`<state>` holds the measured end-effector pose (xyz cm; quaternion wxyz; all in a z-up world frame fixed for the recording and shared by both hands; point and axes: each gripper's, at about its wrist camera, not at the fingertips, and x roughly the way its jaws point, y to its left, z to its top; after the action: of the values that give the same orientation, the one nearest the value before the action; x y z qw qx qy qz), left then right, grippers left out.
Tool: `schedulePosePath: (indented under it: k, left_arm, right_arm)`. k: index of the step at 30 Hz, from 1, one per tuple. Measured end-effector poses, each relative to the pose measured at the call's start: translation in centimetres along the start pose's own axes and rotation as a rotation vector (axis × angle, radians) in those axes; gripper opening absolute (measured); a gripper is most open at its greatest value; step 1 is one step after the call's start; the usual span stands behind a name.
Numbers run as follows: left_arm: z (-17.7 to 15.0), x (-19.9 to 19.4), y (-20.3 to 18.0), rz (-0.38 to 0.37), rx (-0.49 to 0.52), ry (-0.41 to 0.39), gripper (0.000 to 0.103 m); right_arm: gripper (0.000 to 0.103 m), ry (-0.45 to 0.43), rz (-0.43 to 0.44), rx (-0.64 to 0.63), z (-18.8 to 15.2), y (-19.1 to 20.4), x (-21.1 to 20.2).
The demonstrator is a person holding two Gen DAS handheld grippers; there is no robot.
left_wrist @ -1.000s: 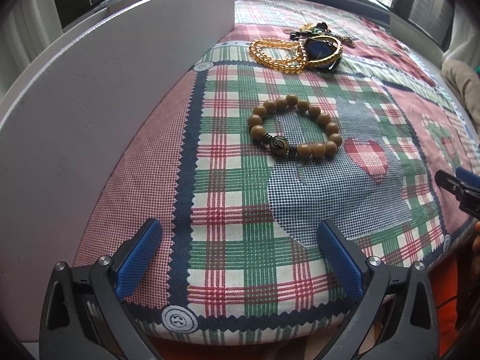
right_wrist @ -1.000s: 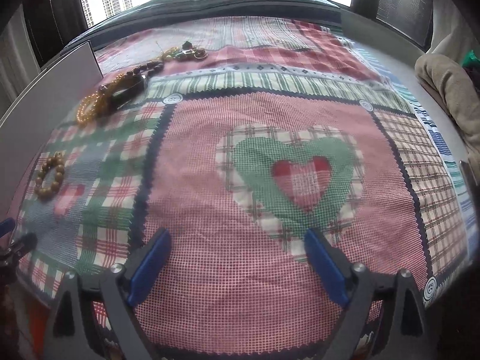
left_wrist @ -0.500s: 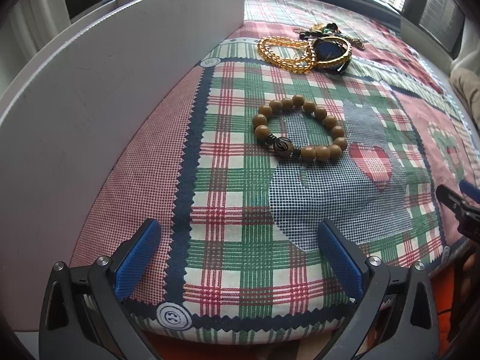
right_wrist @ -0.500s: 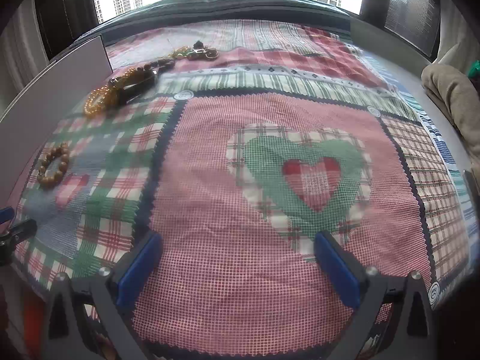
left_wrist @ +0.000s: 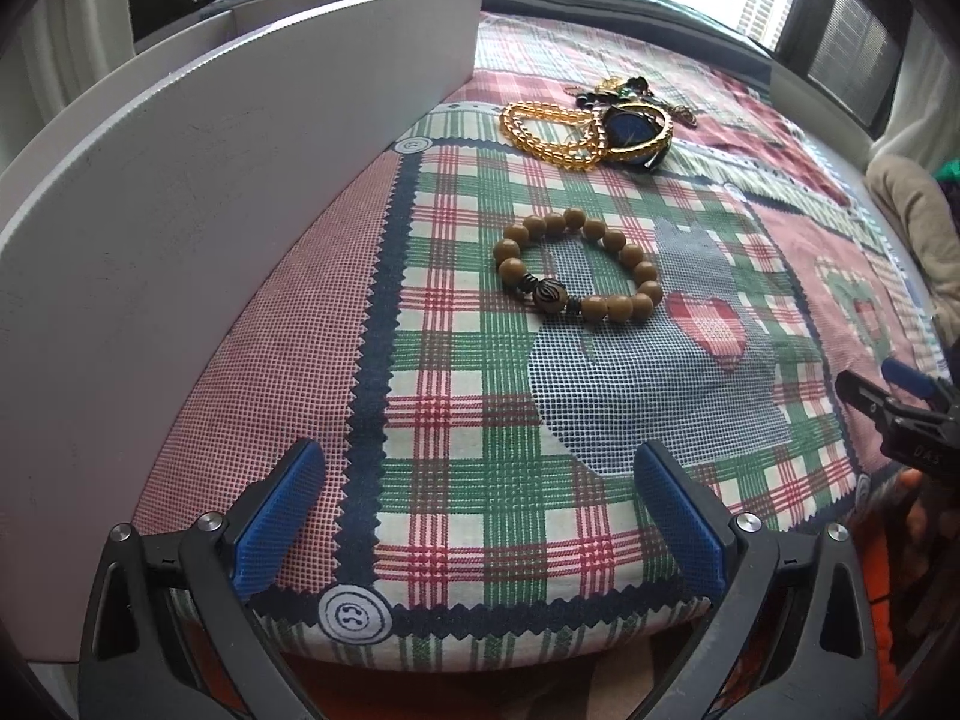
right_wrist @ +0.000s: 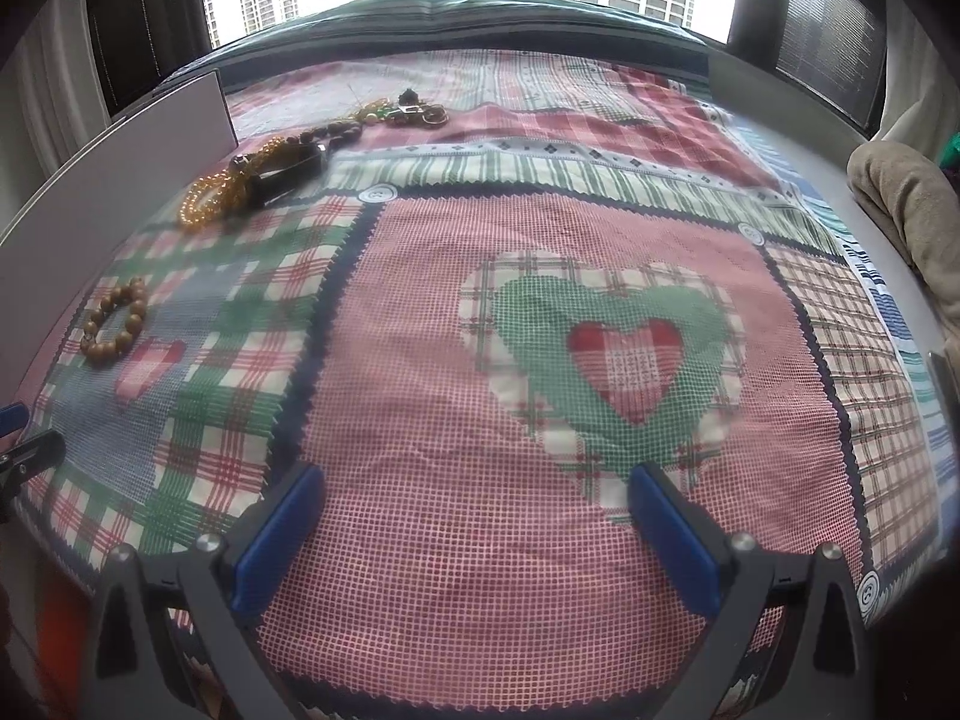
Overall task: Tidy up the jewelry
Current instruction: 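Grasp the small brown bead bracelet with the left tool while the right tool grasps the gold bangle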
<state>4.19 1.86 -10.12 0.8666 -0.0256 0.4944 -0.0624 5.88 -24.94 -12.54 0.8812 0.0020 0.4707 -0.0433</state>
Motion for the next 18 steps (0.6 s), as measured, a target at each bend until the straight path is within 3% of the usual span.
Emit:
schedulePosePath:
  k: [4,11,15,18]
  left_arm:
    - [1.0,-1.0,-0.6,-0.072,0.007,-0.028,0.102]
    - [4.3,-1.6,-5.6,-0.149,0.181,-0.073,0.102]
    - [5.6,1.0,-7.5,-0.085,0.244,-0.063,0.100]
    - [6.0,3.5,-7.8,-0.052,0.247,-0.014,0.087]
  right_arm:
    - [0.103,0.002,0.013,-0.017,0.0,-0.1,-0.1]
    - [0.103,0.021,0.037,-0.041,-0.3,0.3,-0.4]
    - [0.102,0.012,0.101,-0.025,-0.4,0.4,-1.2]
    - [0.102,-0.040,0.159,-0.012,0.4,0.4,-2.6]
